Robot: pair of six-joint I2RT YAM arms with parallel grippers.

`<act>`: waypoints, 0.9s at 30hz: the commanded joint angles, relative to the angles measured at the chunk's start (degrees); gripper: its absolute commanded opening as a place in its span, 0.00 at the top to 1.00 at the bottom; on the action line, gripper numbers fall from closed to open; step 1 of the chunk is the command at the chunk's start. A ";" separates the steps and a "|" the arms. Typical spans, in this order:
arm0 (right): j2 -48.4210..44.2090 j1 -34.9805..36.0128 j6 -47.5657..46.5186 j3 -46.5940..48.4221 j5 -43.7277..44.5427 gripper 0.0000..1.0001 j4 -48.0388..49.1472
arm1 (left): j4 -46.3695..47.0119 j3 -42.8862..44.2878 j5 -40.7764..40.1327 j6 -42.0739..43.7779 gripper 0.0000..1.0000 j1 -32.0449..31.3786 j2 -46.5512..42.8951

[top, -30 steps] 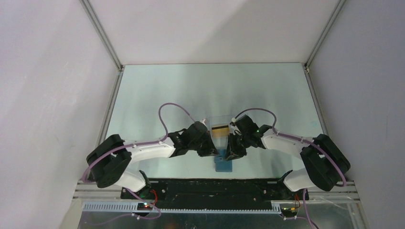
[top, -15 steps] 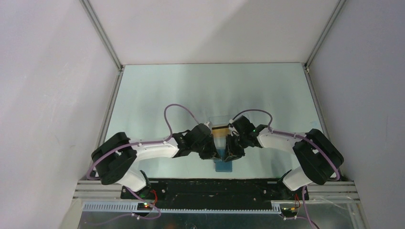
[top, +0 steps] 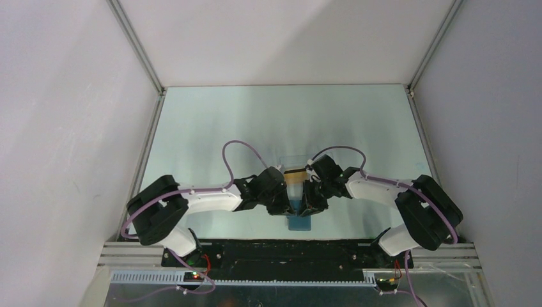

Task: Put the credit cards into the card holder
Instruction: Close the card holder at the center of the board.

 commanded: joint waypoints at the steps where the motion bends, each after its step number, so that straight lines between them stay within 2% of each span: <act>1: -1.13 -0.03 0.31 1.03 -0.05 0.76 0.10 | 0.43 1.73 -0.63 1.41 1.00 -0.37 1.08; 21: 3.99 -1.21 1.48 1.03 -0.58 0.78 4.09 | 1.26 1.90 -0.63 1.34 1.00 -0.73 3.04; 27: 5.83 -0.74 1.30 1.01 0.63 0.86 4.24 | 1.30 2.47 -0.46 1.41 1.00 -0.73 3.41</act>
